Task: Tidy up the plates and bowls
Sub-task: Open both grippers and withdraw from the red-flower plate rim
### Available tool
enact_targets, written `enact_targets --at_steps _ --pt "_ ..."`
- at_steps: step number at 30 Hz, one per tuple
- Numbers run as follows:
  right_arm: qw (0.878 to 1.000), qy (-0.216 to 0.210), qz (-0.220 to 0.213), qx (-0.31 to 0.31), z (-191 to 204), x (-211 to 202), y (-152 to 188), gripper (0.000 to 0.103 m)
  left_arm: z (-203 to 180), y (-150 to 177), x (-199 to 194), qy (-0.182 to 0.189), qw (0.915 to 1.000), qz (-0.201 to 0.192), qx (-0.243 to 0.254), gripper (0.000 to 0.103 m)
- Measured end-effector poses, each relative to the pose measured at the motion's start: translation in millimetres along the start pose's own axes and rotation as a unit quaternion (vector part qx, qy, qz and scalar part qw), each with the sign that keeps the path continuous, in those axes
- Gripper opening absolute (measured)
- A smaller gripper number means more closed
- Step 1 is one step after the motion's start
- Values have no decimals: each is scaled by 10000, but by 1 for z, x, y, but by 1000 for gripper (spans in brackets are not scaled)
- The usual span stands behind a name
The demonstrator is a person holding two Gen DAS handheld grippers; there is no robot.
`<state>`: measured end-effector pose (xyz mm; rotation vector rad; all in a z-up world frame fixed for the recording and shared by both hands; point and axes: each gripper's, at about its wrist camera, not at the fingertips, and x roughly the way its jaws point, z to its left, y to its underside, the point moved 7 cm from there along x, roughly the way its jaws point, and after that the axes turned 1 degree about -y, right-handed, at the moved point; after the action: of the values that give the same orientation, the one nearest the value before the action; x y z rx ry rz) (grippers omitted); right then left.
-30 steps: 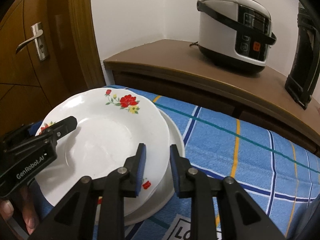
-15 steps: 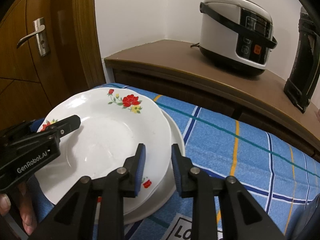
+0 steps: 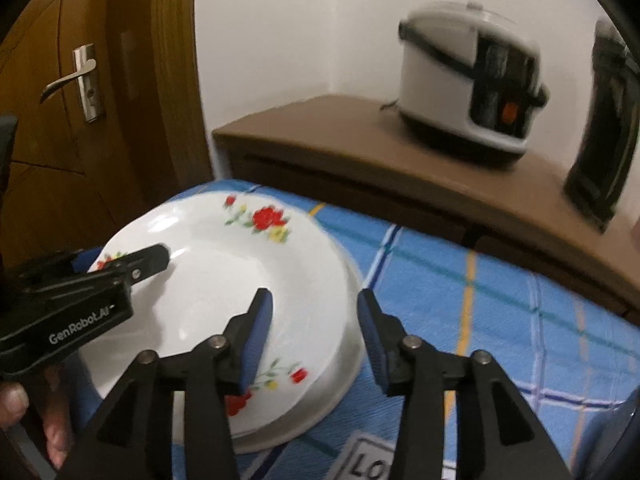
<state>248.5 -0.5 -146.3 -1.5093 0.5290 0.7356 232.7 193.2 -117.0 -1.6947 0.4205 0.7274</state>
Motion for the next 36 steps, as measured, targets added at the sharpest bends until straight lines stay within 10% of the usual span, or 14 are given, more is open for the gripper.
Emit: enact_targets --at_steps 4,21,24,31,36 --pt "9994 42 -322 103 -4 -12 -6 68 -1 0 -4 1 10000 -79 24 48" --pt "9989 26 -450 162 0 -24 -4 74 0 -1 -7 -73 9999 -127 38 54" --pt "9987 7 -502 120 6 -38 -7 74 1 -2 -9 -162 9997 -201 15 75" --pt "9982 -203 -497 -259 32 -87 -9 72 6 -5 -15 -128 9992 -346 -125 75" --pt "9961 -641 -565 -209 23 -150 1 50 4 -7 -27 -155 9978 -648 -71 75"
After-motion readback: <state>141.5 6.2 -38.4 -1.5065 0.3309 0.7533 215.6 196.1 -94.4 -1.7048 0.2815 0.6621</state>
